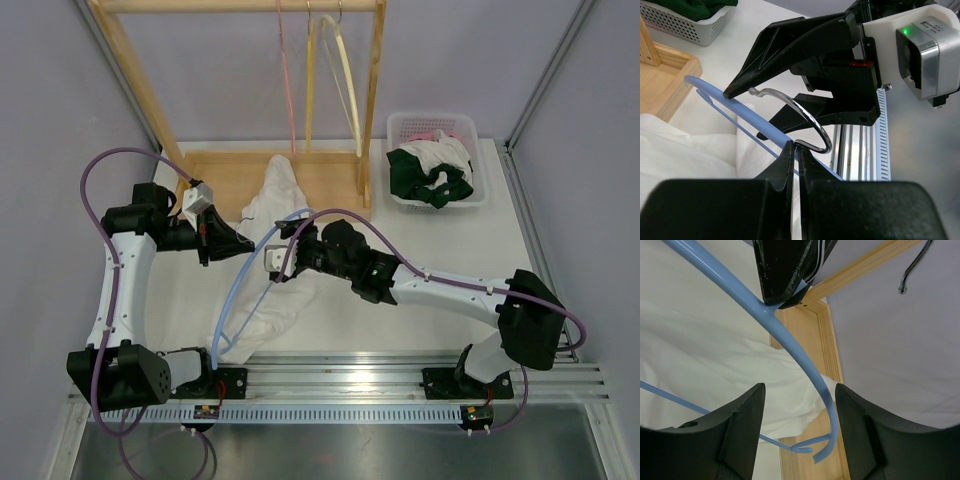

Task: Remove the t-shirt from the hanger
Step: Pass the hanger from the left arm to the right

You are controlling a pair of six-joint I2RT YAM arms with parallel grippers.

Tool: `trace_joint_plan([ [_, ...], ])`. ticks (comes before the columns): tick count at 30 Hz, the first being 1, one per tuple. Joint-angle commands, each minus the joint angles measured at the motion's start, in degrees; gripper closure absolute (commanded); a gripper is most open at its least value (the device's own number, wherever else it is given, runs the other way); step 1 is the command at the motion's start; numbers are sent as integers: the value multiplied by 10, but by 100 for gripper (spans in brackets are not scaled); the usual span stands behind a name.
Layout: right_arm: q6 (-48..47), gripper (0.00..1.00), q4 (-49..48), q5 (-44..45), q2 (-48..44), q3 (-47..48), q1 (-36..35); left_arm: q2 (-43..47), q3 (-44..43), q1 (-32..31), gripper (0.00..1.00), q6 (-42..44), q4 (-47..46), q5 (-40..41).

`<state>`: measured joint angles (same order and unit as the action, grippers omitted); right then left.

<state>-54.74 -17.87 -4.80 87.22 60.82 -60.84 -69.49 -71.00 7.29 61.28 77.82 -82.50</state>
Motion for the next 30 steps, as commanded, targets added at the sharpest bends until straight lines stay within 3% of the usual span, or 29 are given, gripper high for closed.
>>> trace_joint_plan([
  [1, 10, 35, -16, -27, 8, 22, 12, 6, -23, 2, 100, -12, 108, -80],
  [10, 8, 46, -29, -26, 41, 40, 15, 6, -19, 1, 100, -20, 107, -79],
  [13, 10, 56, -29, -32, 49, 46, 15, 7, -20, 0, 100, -23, 107, -77],
  [17, 11, 80, -23, -30, 53, 54, 15, 7, -19, 1, 100, -23, 107, -77],
  [18, 11, 94, -20, -27, 53, 56, 15, 7, -19, 0, 100, -24, 107, -77],
  [19, 11, 99, -19, -25, 52, 57, 15, 7, -19, 1, 100, -25, 108, -78],
  [30, 7, 100, -16, -17, 7, 33, 15, 9, -16, 0, 100, -24, 108, -73],
])
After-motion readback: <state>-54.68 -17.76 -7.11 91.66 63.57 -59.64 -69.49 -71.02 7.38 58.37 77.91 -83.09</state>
